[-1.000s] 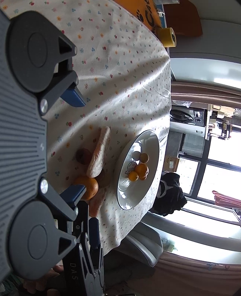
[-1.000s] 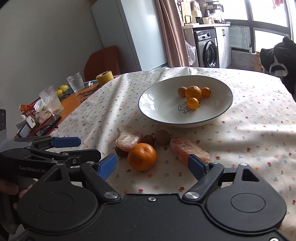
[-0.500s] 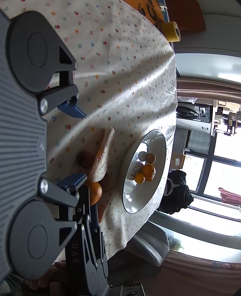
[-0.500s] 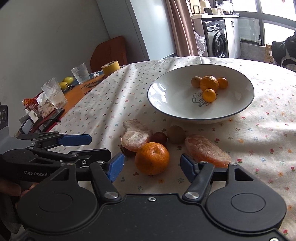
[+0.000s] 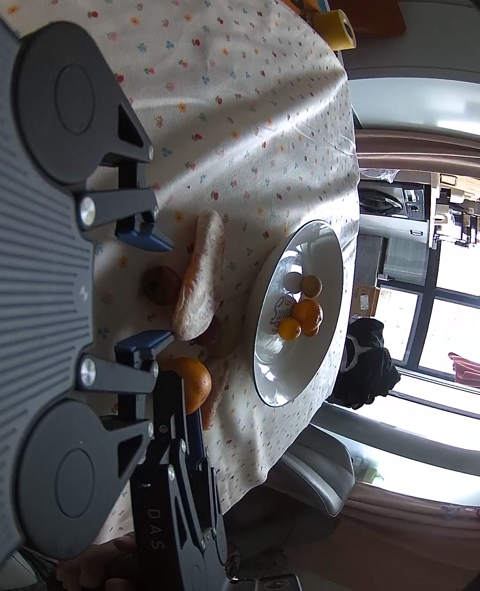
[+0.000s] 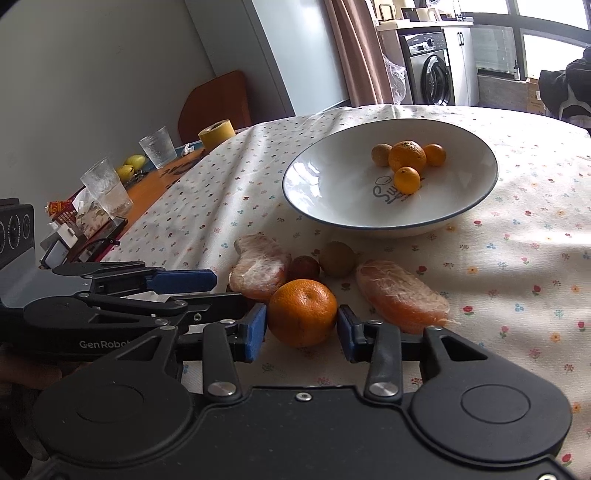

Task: Organize fruits
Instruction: 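Grasp a small red fruit with the left tool while the right tool grasps a large orange, then carry both fruits over the white bowl, opening the left tool then the right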

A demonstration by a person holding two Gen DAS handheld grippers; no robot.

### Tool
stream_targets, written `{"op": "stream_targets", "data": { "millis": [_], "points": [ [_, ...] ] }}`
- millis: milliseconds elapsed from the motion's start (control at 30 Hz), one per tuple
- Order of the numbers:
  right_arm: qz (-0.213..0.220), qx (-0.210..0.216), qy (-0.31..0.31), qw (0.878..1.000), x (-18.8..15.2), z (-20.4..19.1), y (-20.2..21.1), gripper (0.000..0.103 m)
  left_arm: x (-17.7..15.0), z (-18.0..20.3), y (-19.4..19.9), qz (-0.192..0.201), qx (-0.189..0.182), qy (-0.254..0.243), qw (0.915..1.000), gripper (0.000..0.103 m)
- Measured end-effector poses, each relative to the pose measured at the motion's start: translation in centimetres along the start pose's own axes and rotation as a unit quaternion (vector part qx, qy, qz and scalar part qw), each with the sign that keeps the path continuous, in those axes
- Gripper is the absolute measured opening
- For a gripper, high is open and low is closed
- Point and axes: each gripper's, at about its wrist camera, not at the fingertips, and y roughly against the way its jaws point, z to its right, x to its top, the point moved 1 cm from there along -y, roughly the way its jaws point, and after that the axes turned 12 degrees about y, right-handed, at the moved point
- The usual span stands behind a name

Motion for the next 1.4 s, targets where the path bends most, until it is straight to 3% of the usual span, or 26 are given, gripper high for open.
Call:
{"op": "stream_targets", "data": {
  "millis": [200,300,800,1400],
  "points": [
    [0.005,-0.006,-0.007,1.000,-0.1,0.6,0.8,0.039,0.0,0.3,-0.9,-0.002,0.008,-0.005,1.0000,0.035],
    [0.008,-0.010,-0.010,1.000,-0.2,1.0,1.1,0.039,0.0,0.3,-1.0,0.001,0.018,-0.006,0.9998,0.023],
    [0.029,-0.020,-0.015,0.999,-0.2,1.4,3.0,0.039,0.9,0.8,2.5,0.035,0.023,-0.004,0.9991,0.022],
    [0.054,-0.042,-0.017,0.998,0.7,2.4,5.1,0.039,3.1,3.0,2.4,0.058,0.010,-0.023,0.9980,0.022]
  ]
}}
